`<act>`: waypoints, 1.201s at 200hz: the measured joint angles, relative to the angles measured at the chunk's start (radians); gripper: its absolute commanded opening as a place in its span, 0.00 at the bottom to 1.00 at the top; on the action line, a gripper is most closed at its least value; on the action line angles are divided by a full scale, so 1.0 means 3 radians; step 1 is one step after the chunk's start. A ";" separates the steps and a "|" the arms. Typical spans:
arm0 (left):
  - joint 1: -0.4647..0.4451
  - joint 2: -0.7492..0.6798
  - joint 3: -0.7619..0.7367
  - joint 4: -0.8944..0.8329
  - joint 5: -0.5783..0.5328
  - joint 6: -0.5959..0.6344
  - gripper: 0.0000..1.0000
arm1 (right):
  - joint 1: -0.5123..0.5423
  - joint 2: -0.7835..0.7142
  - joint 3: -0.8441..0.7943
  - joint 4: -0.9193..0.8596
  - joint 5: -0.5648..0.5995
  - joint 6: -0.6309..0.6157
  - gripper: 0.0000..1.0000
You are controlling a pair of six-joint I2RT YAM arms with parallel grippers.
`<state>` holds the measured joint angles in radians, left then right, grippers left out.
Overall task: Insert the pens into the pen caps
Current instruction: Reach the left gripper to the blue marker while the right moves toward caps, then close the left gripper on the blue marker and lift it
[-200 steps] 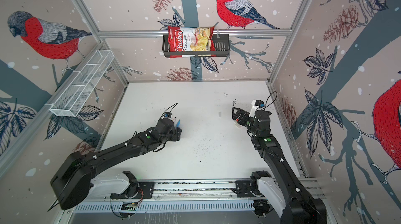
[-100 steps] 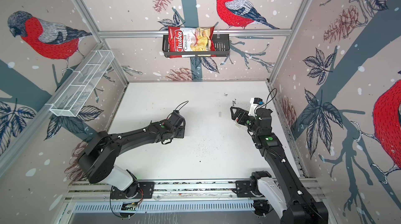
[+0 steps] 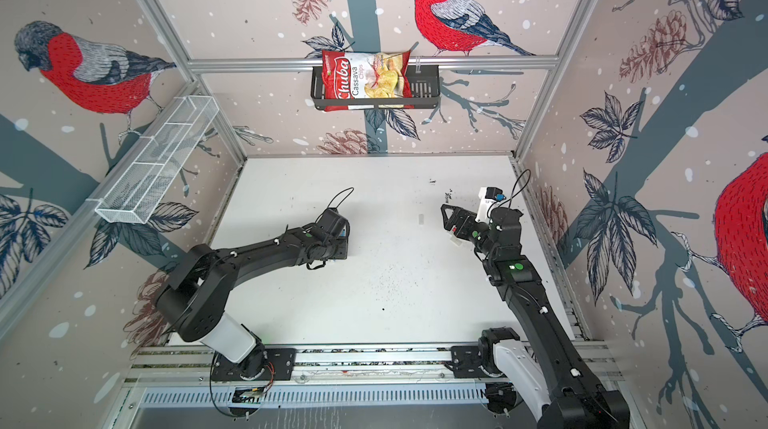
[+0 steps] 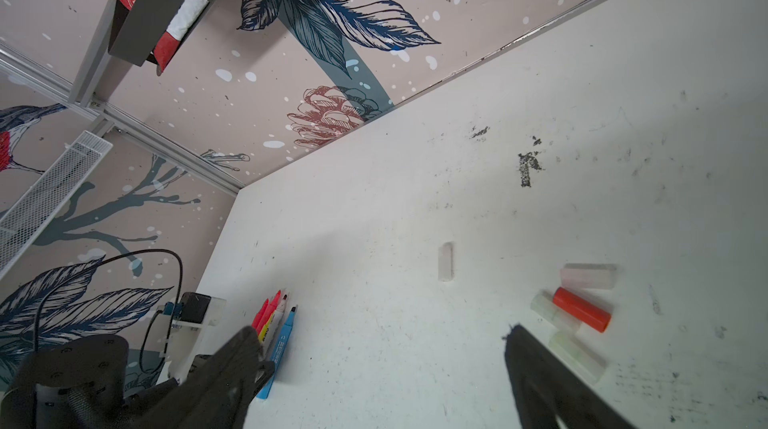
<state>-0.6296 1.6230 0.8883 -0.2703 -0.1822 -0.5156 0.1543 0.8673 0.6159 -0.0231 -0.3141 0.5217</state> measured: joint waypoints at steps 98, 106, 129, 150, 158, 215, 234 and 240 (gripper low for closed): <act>0.0034 0.0286 0.0103 0.0039 0.0098 0.0084 0.42 | 0.0000 -0.0079 0.0008 -0.0013 0.0001 0.0001 0.92; 0.0034 0.0308 0.0106 0.0046 0.0109 0.0085 0.40 | 0.0000 -0.0081 0.0010 -0.0013 0.0001 0.0001 0.92; 0.0034 0.0338 0.0113 0.0093 0.0107 0.0140 0.37 | 0.0000 -0.0097 0.0011 -0.0013 0.0003 0.0003 0.92; 0.0036 0.0350 0.0113 0.0117 0.0106 0.0149 0.32 | 0.0000 -0.0123 0.0014 -0.0013 0.0003 0.0003 0.92; 0.0036 0.0359 0.0113 0.0141 0.0104 0.0150 0.27 | 0.0000 -0.0136 0.0015 -0.0013 0.0003 0.0003 0.92; 0.0034 0.0426 0.0150 0.0266 0.0173 0.0238 0.10 | 0.0000 -0.0187 -0.0015 -0.0001 0.0055 0.0015 0.92; 0.0031 0.0356 0.0067 0.0338 0.0270 0.0248 0.09 | 0.0000 -0.0160 -0.0055 0.0000 0.0055 0.0027 0.92; 0.0019 0.0315 0.0028 0.0340 0.0318 0.0262 0.09 | 0.0000 -0.0141 -0.0058 0.0001 0.0053 0.0027 0.92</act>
<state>-0.6239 1.7176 0.8967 -0.1684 -0.0868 -0.4370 0.1543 0.8249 0.5983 -0.0227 -0.2981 0.5297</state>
